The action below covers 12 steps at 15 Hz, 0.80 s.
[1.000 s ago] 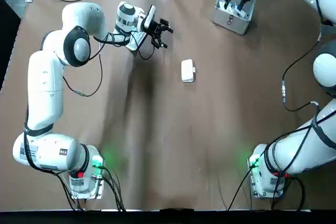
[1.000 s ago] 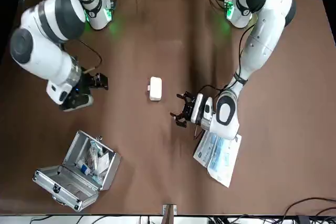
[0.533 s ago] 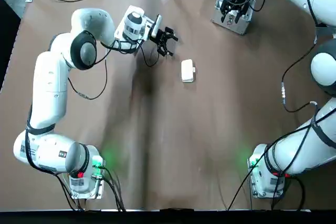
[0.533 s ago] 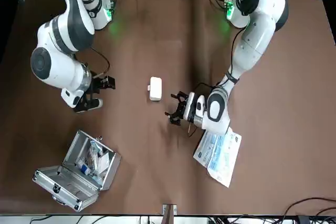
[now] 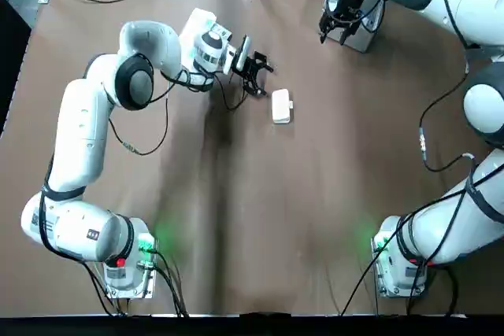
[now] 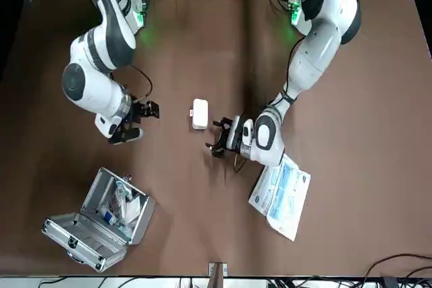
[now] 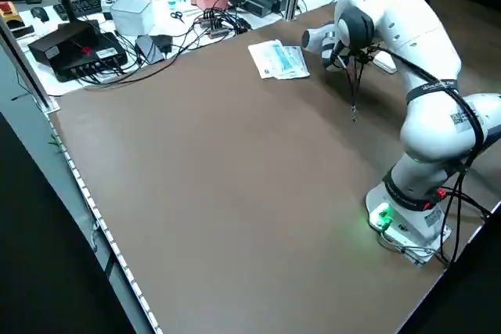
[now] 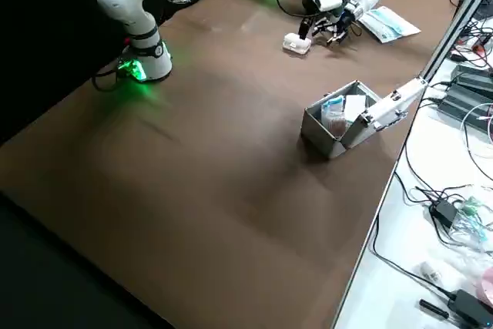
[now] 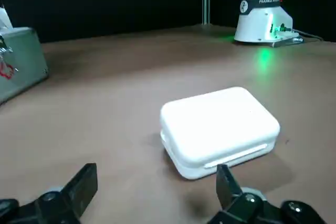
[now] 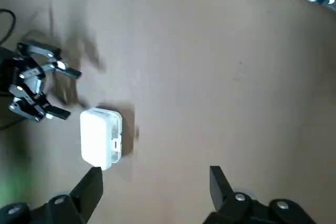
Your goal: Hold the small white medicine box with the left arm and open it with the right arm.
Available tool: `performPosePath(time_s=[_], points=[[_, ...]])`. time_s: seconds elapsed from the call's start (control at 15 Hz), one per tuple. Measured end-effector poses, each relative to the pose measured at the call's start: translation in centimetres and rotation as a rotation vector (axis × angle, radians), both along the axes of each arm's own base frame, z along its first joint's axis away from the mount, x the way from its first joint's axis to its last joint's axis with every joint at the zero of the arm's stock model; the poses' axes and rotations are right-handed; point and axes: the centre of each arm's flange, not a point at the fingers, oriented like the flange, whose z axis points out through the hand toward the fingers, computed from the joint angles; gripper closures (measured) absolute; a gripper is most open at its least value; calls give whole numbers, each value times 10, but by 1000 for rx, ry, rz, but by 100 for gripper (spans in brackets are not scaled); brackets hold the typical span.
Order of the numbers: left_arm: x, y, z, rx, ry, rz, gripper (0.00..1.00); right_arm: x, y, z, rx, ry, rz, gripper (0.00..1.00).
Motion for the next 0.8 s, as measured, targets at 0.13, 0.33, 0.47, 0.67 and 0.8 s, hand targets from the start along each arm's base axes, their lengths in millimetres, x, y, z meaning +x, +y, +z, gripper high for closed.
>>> performPosePath(time_s=[0.13, 0.33, 0.47, 0.67, 0.8], points=[[-5, -3, -7, 3, 11, -5, 0, -6, 9, -7, 4, -1, 7, 9], [-11, -6, -15, 6, 23, -11, 0, -15, 14, -19, -4, 23, 17, 9], [-14, -8, -18, 6, 29, -14, 0, -21, 13, -28, -10, 39, 17, 10], [-20, -13, -23, 5, 41, -16, 0, -31, 10, -49, -9, 62, -1, 12], [-26, -17, -29, 5, 52, -21, 0, -39, 11, -63, -3, 67, -16, 18]])
